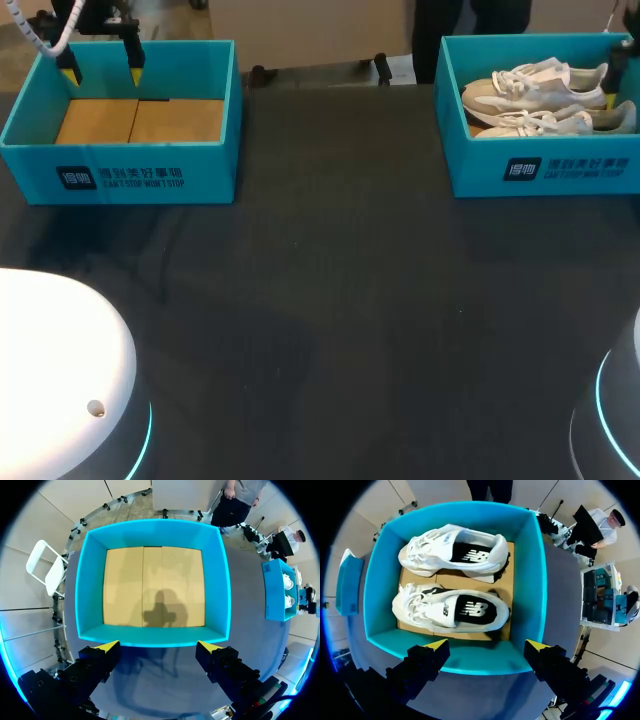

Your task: Take the shoe out of the shoebox, open the shoe tongue, remove and reinsert the insole, then place the shoe into the shoebox

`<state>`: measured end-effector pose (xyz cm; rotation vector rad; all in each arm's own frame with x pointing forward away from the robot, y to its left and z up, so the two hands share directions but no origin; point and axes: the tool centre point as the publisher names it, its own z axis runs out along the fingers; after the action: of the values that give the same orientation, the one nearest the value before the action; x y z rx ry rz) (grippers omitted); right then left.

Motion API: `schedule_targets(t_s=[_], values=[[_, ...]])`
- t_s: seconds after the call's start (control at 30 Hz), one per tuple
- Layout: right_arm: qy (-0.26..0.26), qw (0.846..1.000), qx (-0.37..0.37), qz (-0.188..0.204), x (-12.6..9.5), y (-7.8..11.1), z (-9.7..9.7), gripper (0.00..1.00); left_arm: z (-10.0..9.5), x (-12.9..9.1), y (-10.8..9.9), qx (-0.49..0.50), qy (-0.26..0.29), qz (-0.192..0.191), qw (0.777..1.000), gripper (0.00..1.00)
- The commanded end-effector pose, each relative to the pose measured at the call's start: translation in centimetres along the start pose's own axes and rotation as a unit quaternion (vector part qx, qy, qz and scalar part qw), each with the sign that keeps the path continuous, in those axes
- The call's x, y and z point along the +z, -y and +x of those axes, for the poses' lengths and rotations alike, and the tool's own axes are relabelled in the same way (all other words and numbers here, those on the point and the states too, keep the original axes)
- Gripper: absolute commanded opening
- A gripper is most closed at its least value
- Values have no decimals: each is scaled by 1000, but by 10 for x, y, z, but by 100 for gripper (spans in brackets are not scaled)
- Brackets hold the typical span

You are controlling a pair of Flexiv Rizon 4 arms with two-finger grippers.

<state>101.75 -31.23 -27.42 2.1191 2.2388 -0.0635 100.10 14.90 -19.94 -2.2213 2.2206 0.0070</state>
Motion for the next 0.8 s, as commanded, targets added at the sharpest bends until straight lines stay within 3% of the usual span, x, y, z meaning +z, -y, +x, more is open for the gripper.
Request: schedule_targets(t_s=[0.03,0.5,0.7,0.8], values=[[3,1000,-3,-3,8,-3,-4,100,0,1,-1,0,-1,1,1000,100],[-4,1000,-7,-2,33,-19,-5,99,0,1,-1,0,-1,1,1000,100],[0,1000,-7,5,44,-26,-8,84,0,1,-1,0,-1,1,1000,100],[1,1000,-7,7,48,-29,-10,91,0,1,-1,0,-1,1,1000,100]])
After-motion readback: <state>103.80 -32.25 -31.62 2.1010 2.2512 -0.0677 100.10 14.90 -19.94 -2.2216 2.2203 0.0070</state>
